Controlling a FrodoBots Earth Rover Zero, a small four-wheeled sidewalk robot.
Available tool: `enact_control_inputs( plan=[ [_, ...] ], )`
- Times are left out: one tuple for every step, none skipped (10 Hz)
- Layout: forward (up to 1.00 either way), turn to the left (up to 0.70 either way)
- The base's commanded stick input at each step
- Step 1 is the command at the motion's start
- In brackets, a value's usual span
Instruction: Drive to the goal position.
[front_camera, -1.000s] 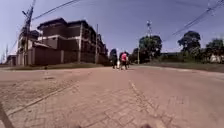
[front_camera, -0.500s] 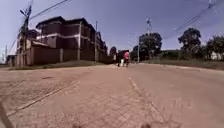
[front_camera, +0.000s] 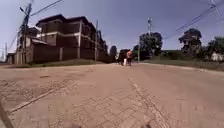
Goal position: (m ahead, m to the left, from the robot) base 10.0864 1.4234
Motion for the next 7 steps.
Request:
enact_control_inputs(
  plan=[
    [0.30,0.00],
    [0.30,0.00],
    [0.30,0.00],
    [0.30,0.00],
    [0.30,0.00],
    [0.30,0.00],
    [0.30,0.00]
  ],
)
